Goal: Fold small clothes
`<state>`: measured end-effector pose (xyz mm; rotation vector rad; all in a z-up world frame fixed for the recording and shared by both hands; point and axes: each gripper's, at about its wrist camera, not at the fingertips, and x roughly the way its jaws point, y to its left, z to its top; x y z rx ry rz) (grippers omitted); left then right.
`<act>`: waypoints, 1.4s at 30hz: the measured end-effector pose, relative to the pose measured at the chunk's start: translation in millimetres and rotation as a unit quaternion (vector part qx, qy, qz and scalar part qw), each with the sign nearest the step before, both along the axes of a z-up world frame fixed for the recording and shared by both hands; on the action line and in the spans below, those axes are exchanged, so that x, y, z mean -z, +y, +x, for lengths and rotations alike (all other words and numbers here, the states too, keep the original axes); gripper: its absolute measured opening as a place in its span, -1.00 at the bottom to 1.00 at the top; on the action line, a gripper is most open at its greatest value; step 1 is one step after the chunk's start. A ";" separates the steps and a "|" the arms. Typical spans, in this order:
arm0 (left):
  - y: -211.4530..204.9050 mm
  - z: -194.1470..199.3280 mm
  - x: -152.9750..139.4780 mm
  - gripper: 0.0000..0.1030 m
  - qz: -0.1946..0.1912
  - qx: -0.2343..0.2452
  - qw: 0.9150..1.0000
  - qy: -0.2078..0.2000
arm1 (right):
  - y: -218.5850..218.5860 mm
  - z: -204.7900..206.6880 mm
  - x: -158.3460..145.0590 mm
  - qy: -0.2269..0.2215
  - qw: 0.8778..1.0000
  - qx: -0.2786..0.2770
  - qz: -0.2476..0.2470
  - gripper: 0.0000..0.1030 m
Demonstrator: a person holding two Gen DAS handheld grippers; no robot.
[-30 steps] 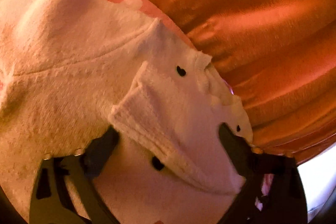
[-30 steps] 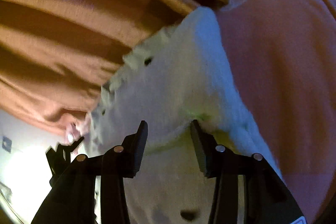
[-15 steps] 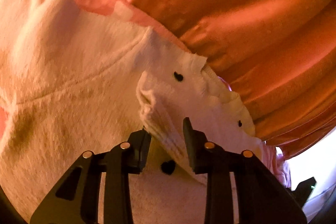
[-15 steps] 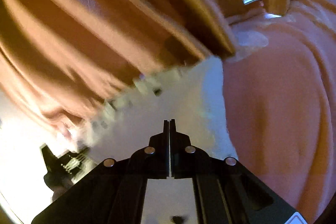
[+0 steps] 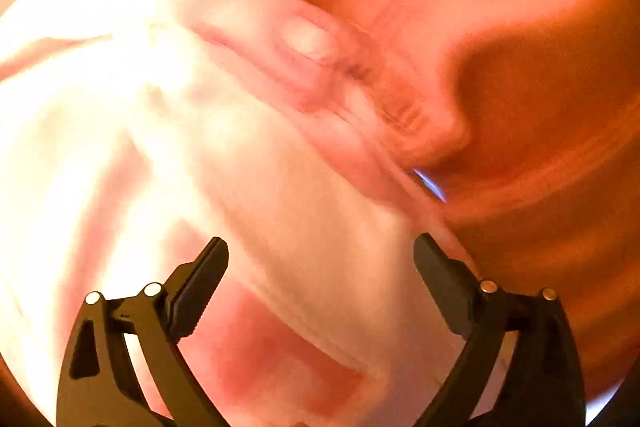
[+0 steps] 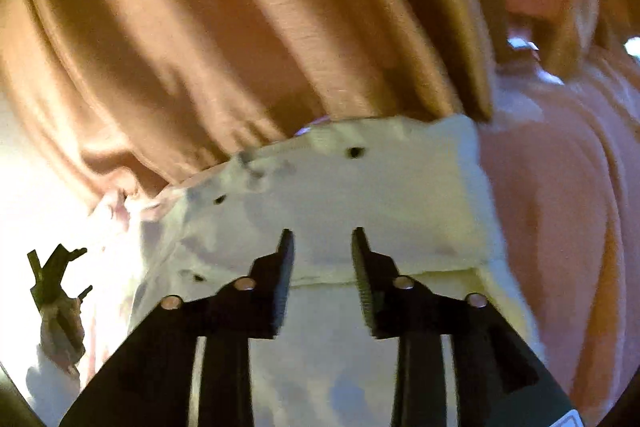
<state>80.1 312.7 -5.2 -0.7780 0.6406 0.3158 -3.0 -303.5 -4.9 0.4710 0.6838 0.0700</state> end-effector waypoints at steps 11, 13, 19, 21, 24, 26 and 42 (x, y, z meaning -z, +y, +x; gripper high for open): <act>110.8 33.5 28.8 0.71 0.116 -0.085 0.984 0.104 | 63.0 5.1 36.2 0.044 0.996 -0.060 -0.055 -0.31; 107.3 46.6 37.5 0.31 0.121 -0.055 0.983 0.125 | 64.9 5.3 38.8 0.046 0.995 -0.062 -0.055 -0.26; 82.7 55.6 27.0 -0.77 0.118 -0.039 0.986 0.113 | 63.5 6.4 37.9 0.043 0.996 -0.061 -0.052 -0.18; 62.0 52.2 5.7 -0.80 0.120 -0.032 0.989 0.079 | 62.3 7.0 36.1 0.040 0.996 -0.061 -0.047 -0.18; 24.5 50.4 -24.9 -0.86 0.146 -0.008 0.989 0.032 | 61.7 6.8 32.0 0.033 0.996 -0.063 -0.045 -0.18; -14.3 52.2 -44.0 -0.87 0.159 0.037 0.987 0.001 | 61.7 6.4 29.3 0.029 0.997 -0.065 -0.042 -0.17; -364.3 -20.7 12.0 -0.28 0.107 0.411 0.905 -0.014 | 45.0 17.0 32.9 0.047 0.997 -0.049 -0.022 0.04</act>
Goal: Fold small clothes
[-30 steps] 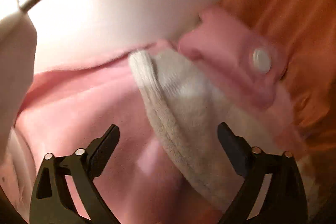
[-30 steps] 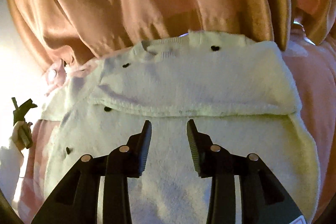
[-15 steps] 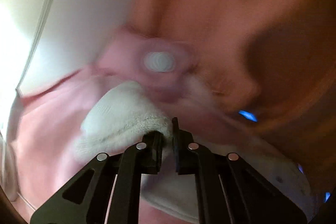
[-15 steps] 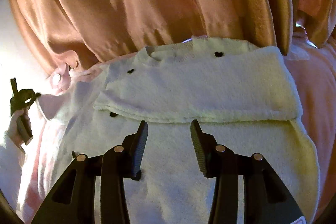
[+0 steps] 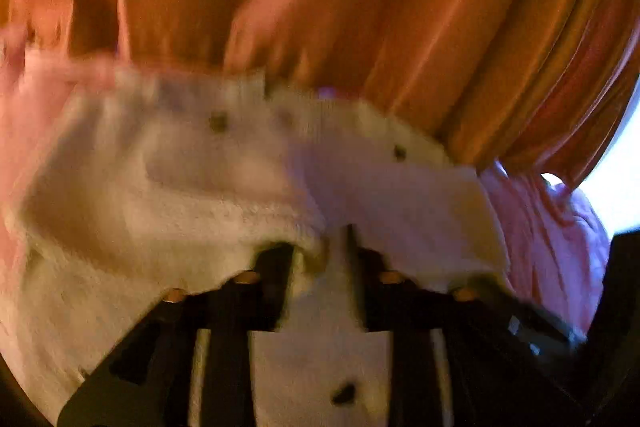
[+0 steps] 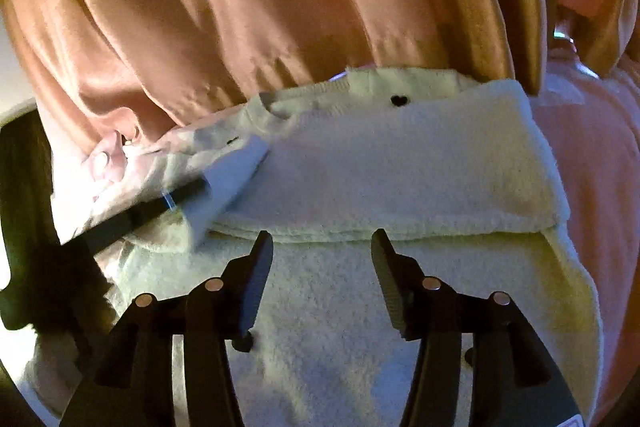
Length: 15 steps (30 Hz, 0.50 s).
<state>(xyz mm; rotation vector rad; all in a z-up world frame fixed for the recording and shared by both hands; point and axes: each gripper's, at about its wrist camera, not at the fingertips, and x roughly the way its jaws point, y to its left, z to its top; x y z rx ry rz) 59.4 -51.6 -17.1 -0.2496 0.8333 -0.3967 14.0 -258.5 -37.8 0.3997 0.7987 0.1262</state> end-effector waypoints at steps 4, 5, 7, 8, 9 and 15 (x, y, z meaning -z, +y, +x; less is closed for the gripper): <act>55.4 -28.3 7.9 0.30 -0.034 -0.047 0.998 -0.001 | 3.1 2.7 -1.6 0.000 1.000 -0.013 0.020 0.23; 72.6 -35.1 7.7 0.37 -0.022 -0.062 0.998 -0.009 | 5.4 4.2 -1.8 -0.001 0.999 -0.019 0.027 0.26; 104.0 -44.8 9.8 0.39 0.001 -0.085 0.996 -0.021 | 12.6 12.7 -1.6 0.000 0.998 -0.037 0.059 0.28; 116.2 -42.7 11.4 0.43 0.006 -0.097 0.995 -0.025 | 17.2 18.3 -0.9 0.002 0.996 -0.044 0.071 0.29; 124.1 -45.4 14.5 0.47 0.006 -0.110 0.994 -0.026 | 23.8 24.2 -0.1 0.005 0.997 -0.046 0.069 0.29; 167.4 -29.5 38.7 0.49 -0.082 -0.155 0.984 0.035 | 89.7 36.7 -7.5 -0.016 0.996 -0.080 -0.039 0.31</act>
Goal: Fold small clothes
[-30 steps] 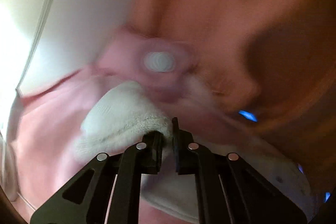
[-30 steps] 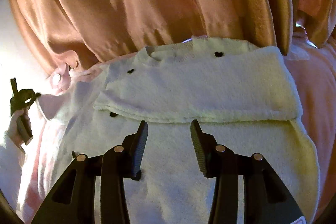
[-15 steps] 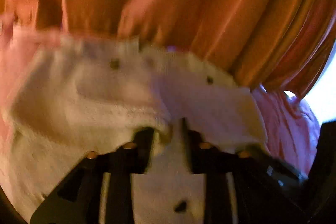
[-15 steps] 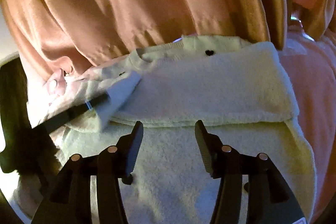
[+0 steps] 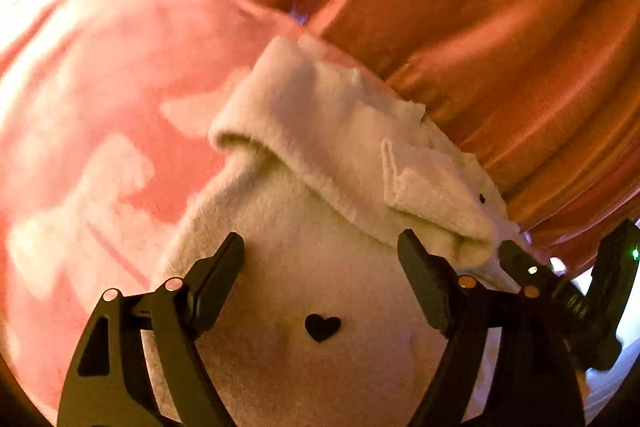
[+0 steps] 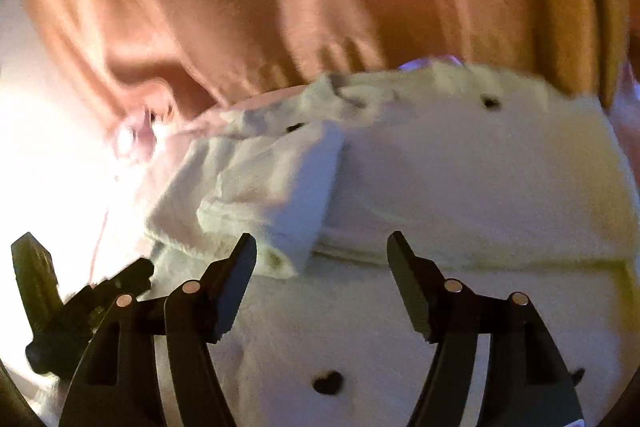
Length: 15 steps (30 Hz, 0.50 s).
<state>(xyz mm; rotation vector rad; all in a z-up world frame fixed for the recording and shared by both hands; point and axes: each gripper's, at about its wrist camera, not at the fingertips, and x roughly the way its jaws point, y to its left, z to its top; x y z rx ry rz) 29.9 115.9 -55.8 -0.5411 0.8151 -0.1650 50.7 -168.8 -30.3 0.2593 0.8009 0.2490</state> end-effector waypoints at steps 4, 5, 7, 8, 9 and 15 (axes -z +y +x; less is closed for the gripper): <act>-1.5 -0.6 5.6 0.49 0.032 0.002 0.999 -0.009 | 46.2 9.1 5.8 -0.033 0.988 -0.022 -0.151 0.38; -3.1 -0.7 5.4 0.49 0.035 0.002 0.999 -0.011 | 50.0 14.6 8.6 -0.031 0.985 -0.020 -0.170 0.21; -4.5 -1.3 4.8 0.49 0.042 0.004 0.999 -0.012 | 43.5 29.2 7.7 -0.022 0.986 -0.011 -0.162 -0.57; -4.4 -0.6 4.5 0.49 0.043 0.004 0.999 -0.012 | 31.6 34.8 2.0 -0.018 0.991 0.000 -0.132 -0.81; -3.0 1.2 5.6 0.49 0.040 0.004 0.999 -0.012 | 11.1 35.9 -6.8 -0.024 0.996 0.027 -0.084 -0.80; 5.8 2.8 6.7 0.49 0.013 -0.001 1.000 -0.007 | -76.5 24.8 16.1 0.024 0.990 0.122 0.074 -0.21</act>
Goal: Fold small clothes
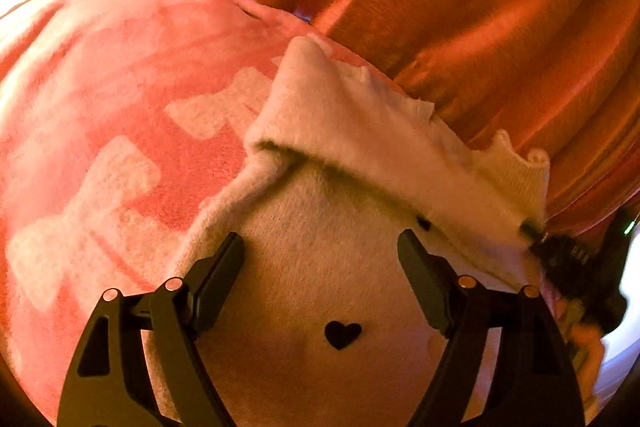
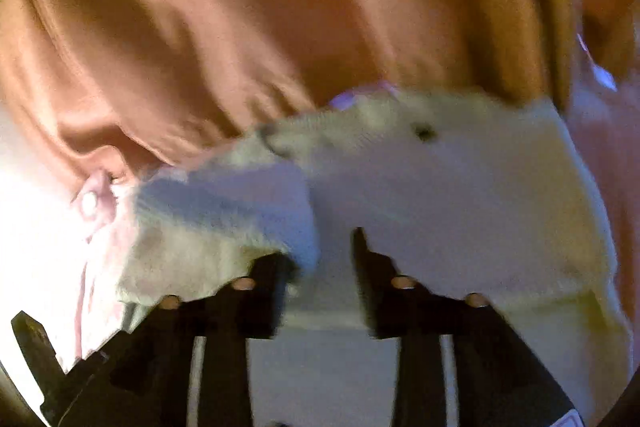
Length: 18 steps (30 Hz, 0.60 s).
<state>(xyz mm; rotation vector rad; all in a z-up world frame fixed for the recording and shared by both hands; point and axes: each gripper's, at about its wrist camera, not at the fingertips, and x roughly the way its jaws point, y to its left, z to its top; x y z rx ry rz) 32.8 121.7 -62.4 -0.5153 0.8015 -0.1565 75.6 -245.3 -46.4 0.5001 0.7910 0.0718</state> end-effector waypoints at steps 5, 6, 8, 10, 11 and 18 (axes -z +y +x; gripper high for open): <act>1.2 11.0 -5.2 0.52 -0.053 0.013 0.998 0.003 | -31.5 -4.6 36.3 0.040 0.992 -0.004 0.121 -0.09; 1.2 14.7 -6.3 0.53 -0.066 0.016 0.998 0.004 | -35.5 -3.3 35.5 0.038 0.991 -0.001 0.130 -0.02; 2.6 27.1 -4.9 0.54 -0.103 0.010 0.994 0.021 | -43.8 0.6 32.8 0.033 0.988 0.014 0.147 0.16; 6.4 42.2 2.4 0.55 -0.138 -0.005 0.989 0.046 | -49.2 6.7 31.4 0.030 0.987 0.021 0.156 0.19; 9.1 50.5 6.7 0.53 -0.147 -0.018 0.987 0.053 | -52.1 11.1 31.0 0.031 0.988 0.028 0.151 0.19; 23.5 71.0 -14.3 -0.46 -0.140 -0.018 0.990 -0.018 | -50.1 19.8 -2.4 0.006 0.993 0.005 0.114 -0.82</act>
